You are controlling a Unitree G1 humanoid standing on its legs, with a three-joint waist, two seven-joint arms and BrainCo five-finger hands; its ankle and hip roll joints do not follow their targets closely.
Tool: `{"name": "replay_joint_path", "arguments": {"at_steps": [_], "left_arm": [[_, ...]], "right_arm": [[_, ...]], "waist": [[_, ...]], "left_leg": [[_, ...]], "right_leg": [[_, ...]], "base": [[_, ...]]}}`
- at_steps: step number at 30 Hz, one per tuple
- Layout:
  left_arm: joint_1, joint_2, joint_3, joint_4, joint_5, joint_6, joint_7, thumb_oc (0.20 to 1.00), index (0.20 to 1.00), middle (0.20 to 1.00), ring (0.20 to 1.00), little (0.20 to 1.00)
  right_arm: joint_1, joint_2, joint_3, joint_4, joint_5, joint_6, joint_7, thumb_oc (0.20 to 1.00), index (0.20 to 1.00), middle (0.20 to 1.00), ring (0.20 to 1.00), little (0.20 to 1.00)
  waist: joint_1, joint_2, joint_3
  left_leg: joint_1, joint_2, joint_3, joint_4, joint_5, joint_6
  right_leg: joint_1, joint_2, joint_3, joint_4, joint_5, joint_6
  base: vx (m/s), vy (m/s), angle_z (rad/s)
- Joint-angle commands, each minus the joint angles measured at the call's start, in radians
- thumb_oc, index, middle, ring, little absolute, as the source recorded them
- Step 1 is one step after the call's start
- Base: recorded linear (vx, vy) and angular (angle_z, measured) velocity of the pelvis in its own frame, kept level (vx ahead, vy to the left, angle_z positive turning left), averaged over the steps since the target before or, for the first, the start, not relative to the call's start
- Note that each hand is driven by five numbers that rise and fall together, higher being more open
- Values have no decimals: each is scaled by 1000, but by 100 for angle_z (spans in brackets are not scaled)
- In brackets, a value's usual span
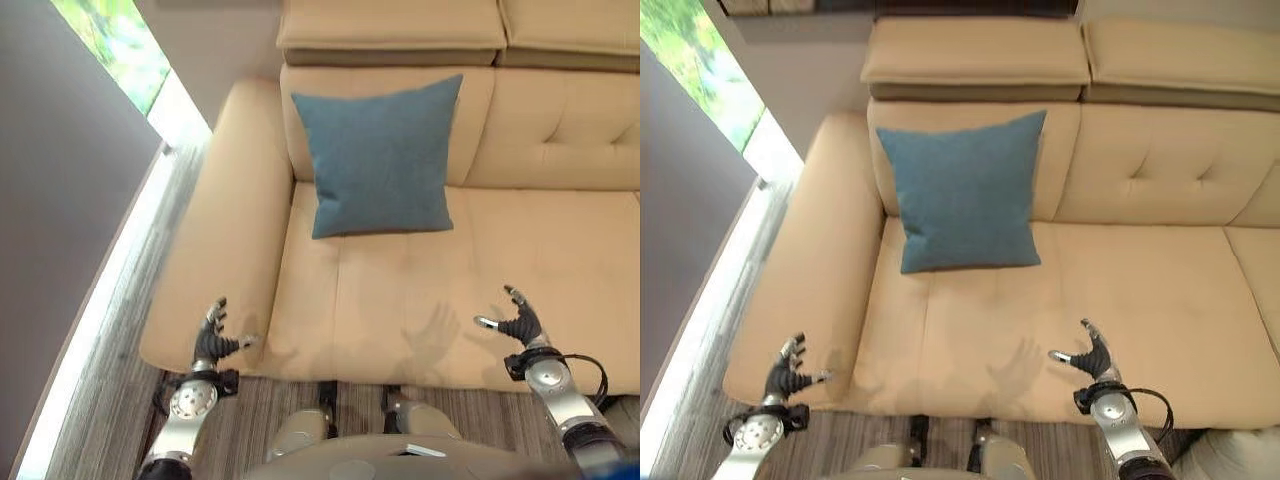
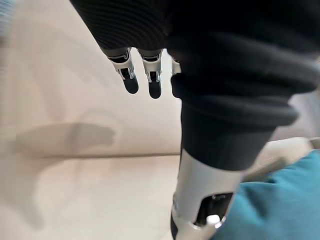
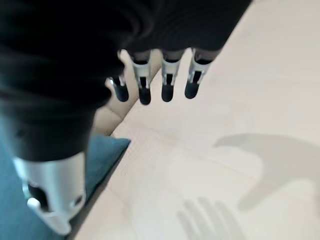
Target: Pick up all the scattered cushions and arrange them neatly on the sofa.
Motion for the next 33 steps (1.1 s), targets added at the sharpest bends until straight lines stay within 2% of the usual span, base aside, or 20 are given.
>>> {"name": "replay_joint_path", "arguments": {"at_steps": [1, 4, 5, 9, 10, 11, 13, 14, 15, 18, 20, 21, 23, 25, 26, 29, 30, 31, 32, 33], "left_arm": [[-110, -6, 6, 194, 96, 7, -24, 1000, 1000, 1000, 1000, 1000], [-121, -15, 4, 266, 114, 12, -25, 1000, 1000, 1000, 1000, 1000], [-136, -40, 14, 446, 135, 29, -25, 1000, 1000, 1000, 1000, 1000], [-148, -44, 10, 581, 182, 42, -33, 1000, 1000, 1000, 1000, 1000], [-151, -51, 13, 598, 177, 44, -35, 1000, 1000, 1000, 1000, 1000], [-167, -64, 11, 618, 178, 46, -36, 1000, 1000, 1000, 1000, 1000], [-174, -69, 5, 624, 183, 47, -36, 1000, 1000, 1000, 1000, 1000], [-180, -76, -1, 629, 186, 46, -37, 1000, 1000, 1000, 1000, 1000], [-191, -90, -4, 632, 177, 45, -38, 1000, 1000, 1000, 1000, 1000], [-204, -100, -25, 628, 188, 49, -39, 1000, 1000, 1000, 1000, 1000], [-223, -100, -52, 619, 212, 47, -31, 1000, 1000, 1000, 1000, 1000], [-240, -97, -73, 604, 227, 42, -29, 1000, 1000, 1000, 1000, 1000], [-248, -90, -79, 591, 230, 41, -29, 1000, 1000, 1000, 1000, 1000], [-262, -80, -94, 585, 237, 41, -31, 1000, 1000, 1000, 1000, 1000], [-264, -74, -104, 581, 250, 45, -30, 1000, 1000, 1000, 1000, 1000], [-267, -65, -116, 588, 262, 57, -37, 1000, 1000, 1000, 1000, 1000], [-263, -61, -114, 596, 270, 59, -39, 1000, 1000, 1000, 1000, 1000], [-261, -68, -111, 598, 262, 56, -31, 1000, 1000, 1000, 1000, 1000], [-261, -76, -111, 607, 255, 56, -24, 1000, 1000, 1000, 1000, 1000], [-266, -81, -110, 612, 248, 58, -20, 1000, 1000, 1000, 1000, 1000]], "right_arm": [[-54, 6, 35, 110, -42, -28, 25, 1000, 1000, 1000, 1000, 1000], [-55, 16, 39, 162, -38, -23, 29, 1000, 1000, 1000, 1000, 1000], [-51, 56, 43, 296, -18, -14, 38, 1000, 1000, 1000, 1000, 1000], [-48, 92, 50, 473, -1, 1, 54, 1000, 1000, 1000, 1000, 1000], [-56, 97, 56, 516, -13, 10, 57, 1000, 1000, 1000, 1000, 1000], [-71, 95, 54, 545, -21, 17, 55, 1000, 1000, 1000, 1000, 1000], [-75, 92, 54, 556, -28, 19, 52, 1000, 1000, 1000, 1000, 1000], [-79, 89, 56, 564, -35, 23, 51, 1000, 1000, 1000, 1000, 1000], [-85, 84, 55, 573, -41, 29, 51, 1000, 1000, 1000, 1000, 1000], [-92, 83, 54, 586, -53, 40, 53, 1000, 1000, 1000, 1000, 1000], [-109, 80, 64, 596, -72, 53, 43, 1000, 1000, 1000, 1000, 1000], [-124, 83, 80, 587, -90, 59, 37, 1000, 1000, 1000, 1000, 1000], [-142, 86, 90, 576, -99, 68, 32, 1000, 1000, 1000, 1000, 1000], [-145, 88, 106, 581, -113, 69, 28, 1000, 1000, 1000, 1000, 1000], [-141, 90, 117, 588, -124, 69, 29, 1000, 1000, 1000, 1000, 1000], [-126, 106, 133, 604, -123, 67, 26, 1000, 1000, 1000, 1000, 1000], [-124, 111, 132, 599, -123, 65, 27, 1000, 1000, 1000, 1000, 1000], [-128, 120, 135, 583, -119, 67, 20, 1000, 1000, 1000, 1000, 1000], [-137, 137, 143, 577, -107, 68, 8, 1000, 1000, 1000, 1000, 1000], [-142, 141, 142, 576, -100, 69, 5, 1000, 1000, 1000, 1000, 1000]], "waist": [[15, -33, 19], [14, -33, 14], [11, -32, -1], [12, -32, 13], [18, -37, 25], [26, -46, 38], [27, -49, 43], [29, -53, 48], [27, -47, 47], [10, -41, 41], [7, -44, 53], [11, -50, 68], [22, -51, 85], [27, -49, 106], [27, -48, 110], [50, -30, 86], [64, -34, 75], [88, -55, 62], [93, -70, 51], [92, -74, 55]], "left_leg": [[73, 62, 34, 11, -57, -54], [85, 63, 36, 11, -60, -55], [112, 69, 33, 11, -68, -57], [164, 70, 17, 27, -74, -46], [162, 62, -2, 72, -99, -41], [146, 30, -61, 139, -139, -37], [139, 15, -88, 170, -161, -34], [137, 0, -118, 201, -186, -33], [152, -12, -180, 196, -199, -36], [160, -14, -190, 149, -203, -25], [154, -40, -193, 143, -205, -9], [150, -64, -190, 125, -201, 6], [142, -76, -157, 103, -186, 24], [121, -74, -140, 106, -170, 37], [111, -73, -131, 106, -160, 45], [83, -52, -106, 83, -116, 66], [76, -52, -93, 75, -111, 63], [57, -58, -69, 76, -106, 51], [48, -51, -59, 92, -102, 42], [38, -46, -55, 108, -101, 37]], "right_leg": [[111, -50, -10, 9, -116, 114], [126, -48, -10, 9, -121, 113], [154, -40, -4, 9, -135, 107], [210, -25, 20, 9, -156, 93], [216, -28, 31, 9, -151, 89], [216, -36, 42, 9, -140, 86], [215, -40, 47, 9, -135, 85], [209, -45, 52, 9, -127, 85], [188, -44, 67, 9, -117, 86], [142, -55, 81, 9, -76, 98], [95, -79, 93, 12, -34, 116], [54, -95, 97, 16, -8, 137], [-3, -112, 98, 27, 14, 158], [-26, -117, 79, 87, -12, 157], [-25, -114, 72, 136, -38, 145], [49, -57, 51, 335, -190, 95], [82, -56, 39, 320, -202, 96], [152, -66, 12, 233, -203, 97], [176, -47, 41, 158, -202, 92], [181, -39, 55, 135, -197, 88]], "base": [[-23, -44, 3], [12, -36, 1], [29, -74, 6], [-12, -60, 5], [-123, 23, -4], [-115, 28, -11], [-105, 49, -8], [-190, 140, -3], [-200, 166, -20], [-152, 165, -44], [-259, 207, -21], [-333, 222, -48], [-329, 174, -120], [-291, 66, -116], [-293, 50, -95], [-231, 2, -33], [-192, -140, -26], [-106, -256, -75], [-84, -283, -87], [-74, -265, -61]]}}
